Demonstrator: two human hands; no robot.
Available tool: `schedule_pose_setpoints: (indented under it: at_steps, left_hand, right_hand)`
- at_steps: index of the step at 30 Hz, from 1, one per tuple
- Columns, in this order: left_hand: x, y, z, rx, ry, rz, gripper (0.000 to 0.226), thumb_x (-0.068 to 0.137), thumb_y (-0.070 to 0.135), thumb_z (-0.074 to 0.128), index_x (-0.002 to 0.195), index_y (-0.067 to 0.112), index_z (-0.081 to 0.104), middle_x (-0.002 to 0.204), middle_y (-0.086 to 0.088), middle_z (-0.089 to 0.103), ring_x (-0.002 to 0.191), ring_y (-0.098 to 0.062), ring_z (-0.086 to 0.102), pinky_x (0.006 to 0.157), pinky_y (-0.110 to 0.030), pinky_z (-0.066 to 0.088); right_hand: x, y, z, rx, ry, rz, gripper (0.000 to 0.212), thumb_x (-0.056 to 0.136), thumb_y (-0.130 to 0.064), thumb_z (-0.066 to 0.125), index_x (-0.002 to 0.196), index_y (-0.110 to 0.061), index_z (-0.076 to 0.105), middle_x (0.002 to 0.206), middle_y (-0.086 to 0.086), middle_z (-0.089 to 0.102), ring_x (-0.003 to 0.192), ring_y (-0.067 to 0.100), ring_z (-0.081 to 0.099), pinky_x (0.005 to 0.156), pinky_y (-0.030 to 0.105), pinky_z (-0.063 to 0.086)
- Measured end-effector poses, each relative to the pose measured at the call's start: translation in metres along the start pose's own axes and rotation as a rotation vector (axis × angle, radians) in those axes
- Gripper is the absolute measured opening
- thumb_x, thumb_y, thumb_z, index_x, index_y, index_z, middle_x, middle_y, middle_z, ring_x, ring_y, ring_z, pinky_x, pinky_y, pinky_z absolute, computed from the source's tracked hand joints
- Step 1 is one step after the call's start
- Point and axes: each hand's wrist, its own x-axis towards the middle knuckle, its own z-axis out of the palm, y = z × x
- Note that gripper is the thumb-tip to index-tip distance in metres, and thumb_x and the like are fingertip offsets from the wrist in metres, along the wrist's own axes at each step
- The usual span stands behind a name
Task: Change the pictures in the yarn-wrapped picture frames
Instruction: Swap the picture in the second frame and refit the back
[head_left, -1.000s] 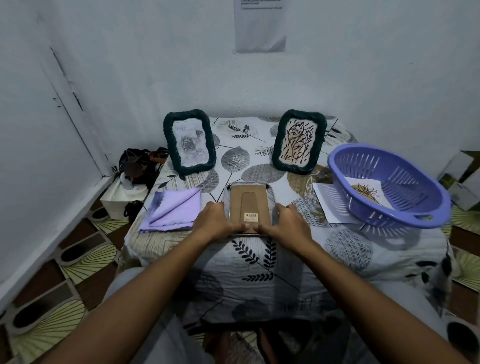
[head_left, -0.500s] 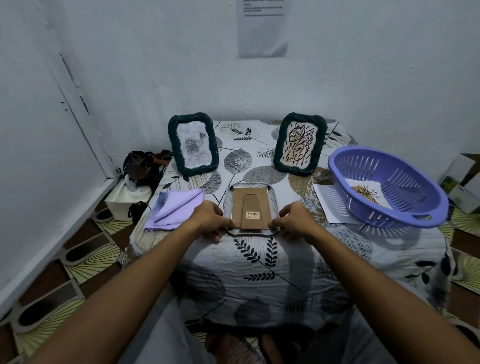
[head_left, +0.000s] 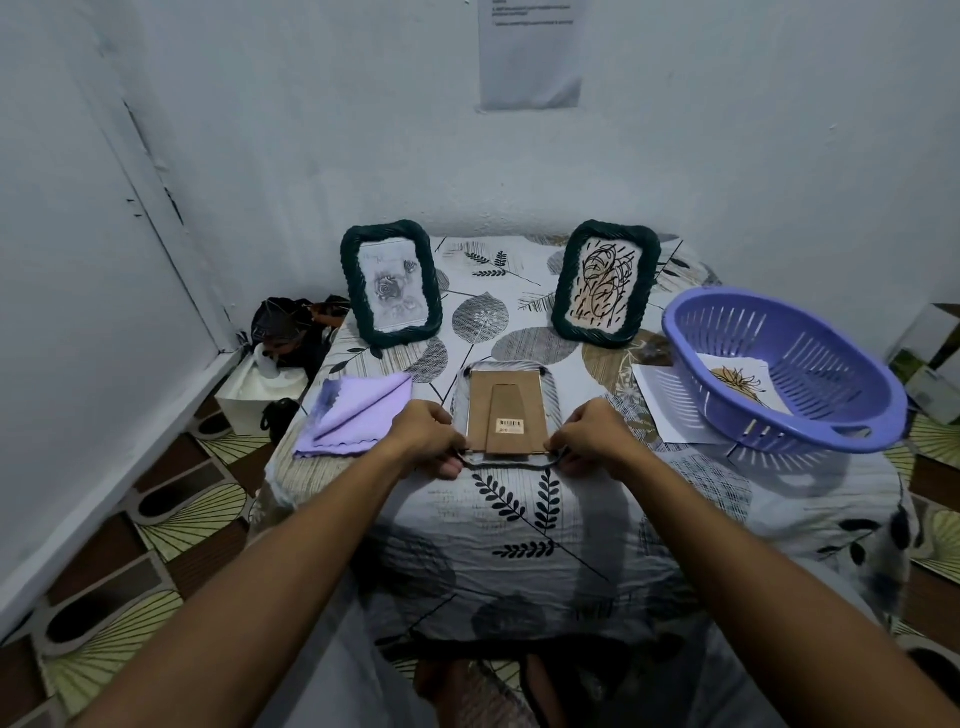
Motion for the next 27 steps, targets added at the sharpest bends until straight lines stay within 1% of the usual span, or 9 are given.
schedule_pose_setpoints:
  at_steps: [2, 5, 8, 10, 12, 15, 19, 23, 27]
  left_hand:
    - [0.001, -0.001, -0.001, -0.053, -0.001, -0.014, 0.027, 0.084, -0.013, 0.062, 0.099, 0.004, 0.047, 0.064, -0.023, 0.061, 0.038, -0.025, 0.059, 0.042, -0.036, 0.055]
    - [0.001, -0.001, -0.001, -0.083, -0.009, -0.034, 0.029, 0.085, -0.014, 0.059, 0.107, 0.002, 0.047, 0.064, -0.024, 0.060, 0.038, -0.025, 0.058, 0.041, -0.035, 0.055]
    - [0.002, -0.002, -0.004, -0.083, -0.024, -0.048, 0.028, 0.085, -0.013, 0.060, 0.107, 0.000, 0.048, 0.065, -0.024, 0.060, 0.041, -0.026, 0.059, 0.041, -0.035, 0.055]
    - [0.001, 0.001, -0.007, -0.037, -0.050, -0.050, 0.021, 0.086, -0.006, 0.063, 0.103, -0.002, 0.052, 0.065, -0.024, 0.061, 0.045, -0.027, 0.058, 0.046, -0.037, 0.055]
    - [-0.001, 0.007, -0.011, 0.003, -0.049, -0.029, 0.013, 0.090, 0.003, 0.063, 0.097, -0.005, 0.056, 0.063, -0.021, 0.058, 0.043, -0.025, 0.053, 0.046, -0.034, 0.054]
    - [0.003, 0.014, -0.013, -0.045, -0.013, 0.041, 0.015, 0.095, 0.009, 0.057, 0.097, -0.005, 0.055, 0.064, -0.016, 0.052, 0.045, -0.022, 0.046, 0.044, -0.030, 0.047]
    - [0.011, 0.026, -0.012, -0.182, -0.026, 0.107, 0.015, 0.097, 0.020, 0.055, 0.100, 0.006, 0.048, 0.073, -0.011, 0.041, 0.055, -0.017, 0.037, 0.052, -0.027, 0.036]
    - [0.013, 0.034, -0.011, -0.169, -0.028, 0.113, 0.023, 0.098, 0.033, 0.051, 0.084, 0.015, 0.049, 0.082, -0.012, 0.048, 0.067, -0.021, 0.044, 0.055, -0.028, 0.045]
    - [0.019, 0.032, -0.015, -0.181, -0.032, 0.078, 0.031, 0.097, 0.039, 0.049, 0.099, 0.009, 0.054, 0.090, -0.014, 0.055, 0.071, -0.022, 0.053, 0.059, -0.031, 0.052]
  right_hand:
    - [0.000, 0.000, -0.001, 0.074, -0.006, 0.043, 0.013, 0.077, 0.003, 0.073, 0.068, 0.006, 0.064, 0.071, 0.025, 0.069, 0.061, 0.036, 0.068, 0.065, 0.050, 0.059]
    - [0.000, -0.001, -0.002, 0.172, -0.030, 0.084, 0.008, 0.082, 0.009, 0.065, 0.075, 0.007, 0.060, 0.073, 0.026, 0.065, 0.048, 0.029, 0.061, 0.050, 0.041, 0.057]
    - [0.000, -0.002, -0.005, 0.190, -0.066, 0.097, 0.004, 0.083, 0.009, 0.064, 0.085, 0.011, 0.061, 0.072, 0.025, 0.063, 0.044, 0.026, 0.060, 0.044, 0.035, 0.056]
    - [0.001, -0.001, -0.008, 0.180, -0.090, 0.084, 0.010, 0.084, 0.004, 0.065, 0.087, 0.014, 0.062, 0.068, 0.023, 0.063, 0.044, 0.025, 0.059, 0.043, 0.031, 0.054]
    - [0.004, -0.002, -0.010, 0.164, -0.055, 0.049, 0.014, 0.087, -0.005, 0.064, 0.082, 0.007, 0.062, 0.066, 0.019, 0.061, 0.046, 0.024, 0.057, 0.047, 0.029, 0.051]
    - [0.012, -0.004, -0.013, 0.212, 0.022, 0.009, 0.017, 0.089, -0.013, 0.062, 0.079, 0.000, 0.058, 0.066, 0.015, 0.057, 0.057, 0.024, 0.055, 0.059, 0.035, 0.046]
    - [0.018, -0.013, -0.016, 0.289, 0.024, 0.021, 0.018, 0.092, -0.015, 0.057, 0.082, 0.000, 0.056, 0.065, 0.014, 0.054, 0.055, 0.024, 0.054, 0.053, 0.029, 0.043]
    - [0.025, -0.019, -0.015, 0.284, 0.015, 0.037, 0.020, 0.093, -0.017, 0.054, 0.083, 0.000, 0.057, 0.065, 0.013, 0.054, 0.051, 0.023, 0.054, 0.048, 0.024, 0.043]
    - [0.030, -0.021, -0.013, 0.290, 0.009, 0.040, 0.023, 0.094, -0.018, 0.052, 0.079, -0.001, 0.058, 0.063, 0.013, 0.055, 0.049, 0.023, 0.054, 0.047, 0.025, 0.045]
